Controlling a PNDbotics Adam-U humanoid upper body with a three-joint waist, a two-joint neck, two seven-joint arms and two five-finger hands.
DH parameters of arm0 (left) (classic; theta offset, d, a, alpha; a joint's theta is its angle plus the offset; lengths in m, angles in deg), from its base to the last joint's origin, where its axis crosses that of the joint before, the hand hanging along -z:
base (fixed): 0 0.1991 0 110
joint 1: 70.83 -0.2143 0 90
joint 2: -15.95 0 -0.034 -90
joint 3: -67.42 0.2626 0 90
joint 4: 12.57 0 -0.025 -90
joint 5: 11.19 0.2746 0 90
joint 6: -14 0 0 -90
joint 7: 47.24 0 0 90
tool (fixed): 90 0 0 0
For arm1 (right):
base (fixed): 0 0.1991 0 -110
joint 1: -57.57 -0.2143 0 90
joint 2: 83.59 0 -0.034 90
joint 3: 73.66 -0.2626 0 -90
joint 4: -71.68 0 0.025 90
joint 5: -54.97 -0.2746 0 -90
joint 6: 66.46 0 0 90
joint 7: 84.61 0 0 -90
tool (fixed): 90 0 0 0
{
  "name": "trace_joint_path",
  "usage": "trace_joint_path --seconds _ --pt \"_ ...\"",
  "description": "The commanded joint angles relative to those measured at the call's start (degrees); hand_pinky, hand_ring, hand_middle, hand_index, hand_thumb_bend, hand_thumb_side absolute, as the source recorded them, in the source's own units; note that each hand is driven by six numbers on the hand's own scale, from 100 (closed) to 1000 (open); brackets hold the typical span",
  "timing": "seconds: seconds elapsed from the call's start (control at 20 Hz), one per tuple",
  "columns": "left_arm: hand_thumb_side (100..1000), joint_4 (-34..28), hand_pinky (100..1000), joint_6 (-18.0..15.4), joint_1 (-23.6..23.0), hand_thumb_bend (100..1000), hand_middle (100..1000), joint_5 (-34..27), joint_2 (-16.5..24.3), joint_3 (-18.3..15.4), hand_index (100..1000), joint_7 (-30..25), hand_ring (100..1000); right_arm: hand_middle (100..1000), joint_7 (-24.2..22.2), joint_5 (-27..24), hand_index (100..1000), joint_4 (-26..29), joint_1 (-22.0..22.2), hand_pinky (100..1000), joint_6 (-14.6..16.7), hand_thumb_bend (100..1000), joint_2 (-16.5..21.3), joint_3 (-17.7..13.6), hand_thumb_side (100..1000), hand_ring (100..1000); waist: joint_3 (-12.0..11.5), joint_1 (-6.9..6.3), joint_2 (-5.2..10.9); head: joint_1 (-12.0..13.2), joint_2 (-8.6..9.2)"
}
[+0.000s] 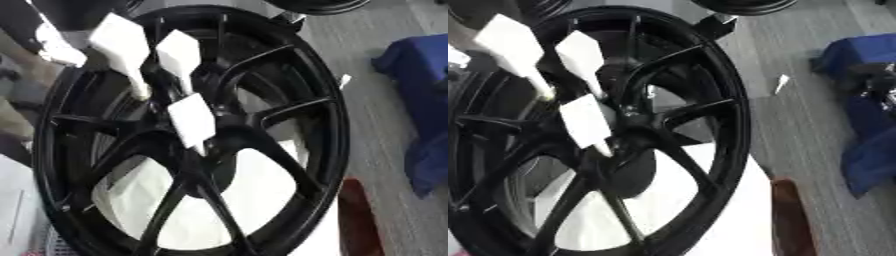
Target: Pull the pin out of the wheel hub.
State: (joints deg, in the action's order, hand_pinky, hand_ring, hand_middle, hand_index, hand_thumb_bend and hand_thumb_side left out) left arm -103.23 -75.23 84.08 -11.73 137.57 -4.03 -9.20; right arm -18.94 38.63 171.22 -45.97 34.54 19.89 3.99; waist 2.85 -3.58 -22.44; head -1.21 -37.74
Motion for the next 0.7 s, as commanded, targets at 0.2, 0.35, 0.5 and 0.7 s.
trace_joint_path --seconds 0.2,0.35,0.5,0.7 --pt "179 0.92 701 -0.30 -1.16 349 341 -1.65 5.39 -7.70 467 1.56 609 603 0.16 -0.59 764 0.80 -0.01 842 0.51 100 2.16 -0.76 748 612 -0.28 0.42 2.17 -0.21 -0.36" --pt "187 1.37 695 -0.26 -1.74 350 335 -1.50 5.97 -8.38 465 1.88 606 603 0.28 -0.68 764 0.80 0.18 842 0.57 100 2.31 -0.92 739 612 -0.64 0.49 2.45 -0.30 -0.44" --pt "188 5.19 688 2.06 -5.58 354 331 -0.18 9.68 -12.24 465 4.24 604 603 0.98 -1.15 764 0.88 1.04 842 0.88 100 2.74 -1.58 734 612 -2.33 0.98 3.23 -0.61 -0.74" --pt "187 11.29 681 4.59 -11.68 360 330 -1.53 12.84 -18.34 466 7.99 602 603 1.41 -1.73 764 0.92 1.29 842 0.81 100 2.71 -1.92 732 612 -2.81 1.20 3.80 -0.34 -1.03"
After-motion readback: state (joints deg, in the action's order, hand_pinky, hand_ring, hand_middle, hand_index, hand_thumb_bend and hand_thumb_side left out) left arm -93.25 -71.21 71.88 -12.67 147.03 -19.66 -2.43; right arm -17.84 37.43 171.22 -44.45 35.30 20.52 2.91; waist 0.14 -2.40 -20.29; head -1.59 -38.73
